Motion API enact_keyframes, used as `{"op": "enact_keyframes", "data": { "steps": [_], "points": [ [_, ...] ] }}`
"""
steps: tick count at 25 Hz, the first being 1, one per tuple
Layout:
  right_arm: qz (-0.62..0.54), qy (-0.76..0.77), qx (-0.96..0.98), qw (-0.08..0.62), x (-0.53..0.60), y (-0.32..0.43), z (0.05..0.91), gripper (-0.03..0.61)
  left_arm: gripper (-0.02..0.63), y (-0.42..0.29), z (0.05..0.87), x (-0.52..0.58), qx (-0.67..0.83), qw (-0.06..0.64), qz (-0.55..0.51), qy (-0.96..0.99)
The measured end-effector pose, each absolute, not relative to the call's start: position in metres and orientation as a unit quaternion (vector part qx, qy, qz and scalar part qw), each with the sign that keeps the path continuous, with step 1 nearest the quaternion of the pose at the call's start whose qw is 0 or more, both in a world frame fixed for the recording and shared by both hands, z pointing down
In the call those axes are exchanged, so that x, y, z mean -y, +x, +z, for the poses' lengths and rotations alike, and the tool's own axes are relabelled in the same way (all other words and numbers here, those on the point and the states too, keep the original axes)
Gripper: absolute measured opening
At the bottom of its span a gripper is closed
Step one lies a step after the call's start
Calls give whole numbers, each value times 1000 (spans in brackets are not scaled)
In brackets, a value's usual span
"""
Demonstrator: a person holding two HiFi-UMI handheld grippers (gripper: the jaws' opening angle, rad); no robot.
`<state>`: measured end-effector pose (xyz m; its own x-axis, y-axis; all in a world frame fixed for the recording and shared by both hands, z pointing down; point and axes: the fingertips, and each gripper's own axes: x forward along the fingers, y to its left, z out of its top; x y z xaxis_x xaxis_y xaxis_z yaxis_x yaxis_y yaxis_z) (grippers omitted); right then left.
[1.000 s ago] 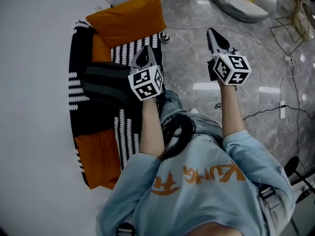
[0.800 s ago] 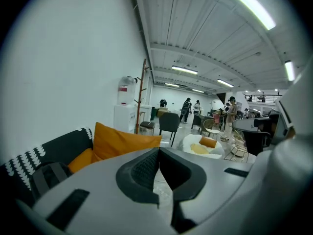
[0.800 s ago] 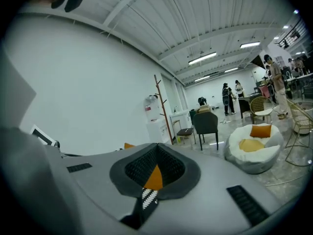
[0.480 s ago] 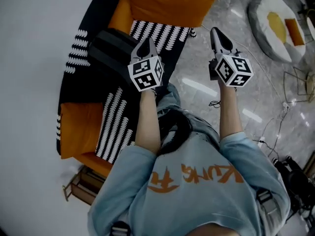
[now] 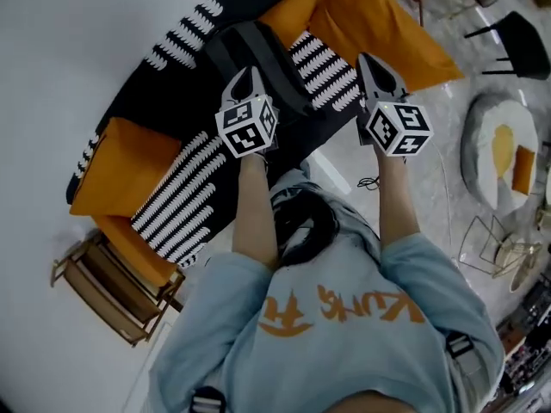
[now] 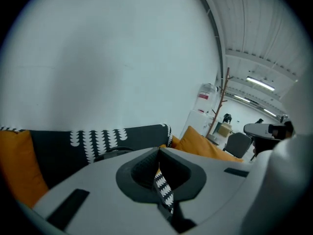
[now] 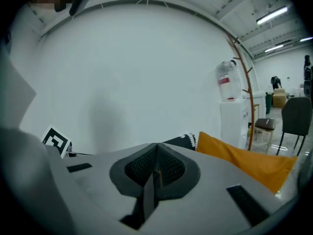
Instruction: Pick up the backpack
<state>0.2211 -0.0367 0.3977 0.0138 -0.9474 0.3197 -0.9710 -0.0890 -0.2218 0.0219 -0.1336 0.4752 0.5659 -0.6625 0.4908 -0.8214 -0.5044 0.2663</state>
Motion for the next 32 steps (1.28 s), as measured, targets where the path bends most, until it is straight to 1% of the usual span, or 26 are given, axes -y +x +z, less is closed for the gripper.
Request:
{"op": "enact_keyframes", "data": {
  "steps": [4,10,17,20,24,32],
  "points": [
    [205,674,708,49,84,187,410,-3,20,-16,490,159,473,265,157,825],
    [226,627,743,64,125,145,425,-3,20,-58,505,171,511,295,150,793],
    [267,572,769,101,157,133,470,-3,20,-66,535,181,551,335,145,750],
    [279,550,778,117,179,135,489,-3,20,-75,540,194,584,338,141,724],
    [264,528,793,150,216,130,511,-2,20,-77,550,217,590,334,142,721],
    [295,483,805,180,251,112,579,-2,20,-79,609,239,594,348,177,704]
  ]
}}
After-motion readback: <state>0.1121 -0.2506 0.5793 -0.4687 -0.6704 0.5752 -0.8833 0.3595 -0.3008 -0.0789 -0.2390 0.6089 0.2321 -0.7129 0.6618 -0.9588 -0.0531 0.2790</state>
